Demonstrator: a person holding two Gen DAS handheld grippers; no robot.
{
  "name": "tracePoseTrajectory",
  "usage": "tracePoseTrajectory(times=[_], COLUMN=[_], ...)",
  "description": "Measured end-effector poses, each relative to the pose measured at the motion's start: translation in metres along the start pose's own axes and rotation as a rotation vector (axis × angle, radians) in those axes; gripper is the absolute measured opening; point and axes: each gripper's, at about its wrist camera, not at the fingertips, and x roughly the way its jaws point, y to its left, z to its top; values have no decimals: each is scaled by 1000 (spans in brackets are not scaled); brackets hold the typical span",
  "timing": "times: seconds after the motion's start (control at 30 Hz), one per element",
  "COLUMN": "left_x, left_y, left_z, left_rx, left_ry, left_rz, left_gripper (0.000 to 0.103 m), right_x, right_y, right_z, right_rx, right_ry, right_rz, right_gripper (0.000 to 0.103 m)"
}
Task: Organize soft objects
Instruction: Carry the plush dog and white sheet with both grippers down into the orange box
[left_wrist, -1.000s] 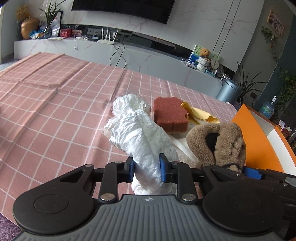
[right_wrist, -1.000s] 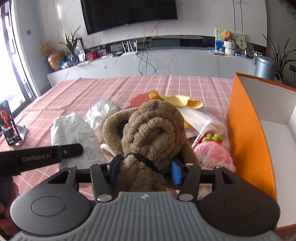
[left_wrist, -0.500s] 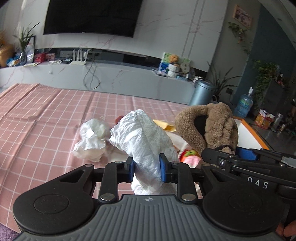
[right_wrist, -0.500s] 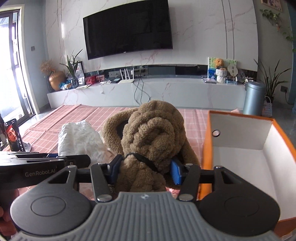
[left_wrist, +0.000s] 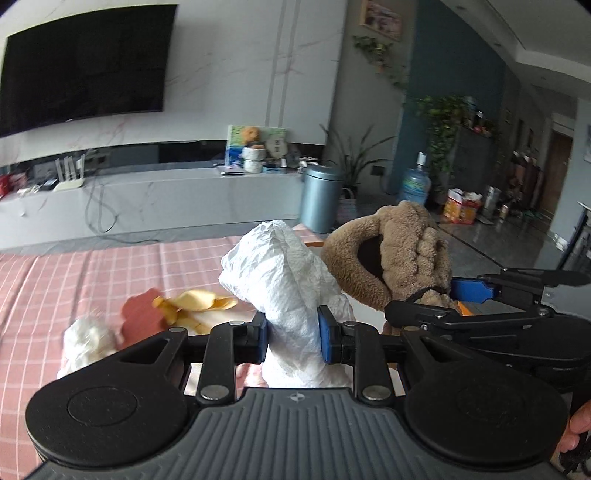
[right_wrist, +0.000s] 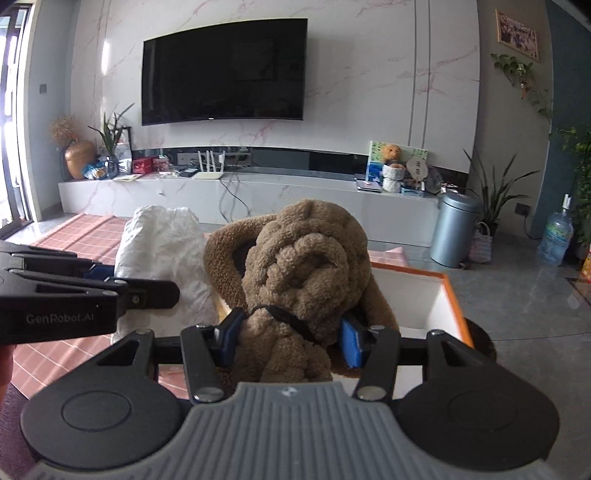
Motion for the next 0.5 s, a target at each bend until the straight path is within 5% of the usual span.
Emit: tracePoseTrajectory(times=[0.27,0.5], left_x=[46,100], left_y=[-44,-74], left_z=[14,14], left_rx=[94,154], left_ry=[61,209], left_rz=[-121,-200], left_gripper=[29,29], right_x=[20,76], right_y=[-67,-110], right_z=[6,-4], right_rx=[2,41], right_ry=[172,425], right_rz=[-69,-35], right_gripper=[53,53])
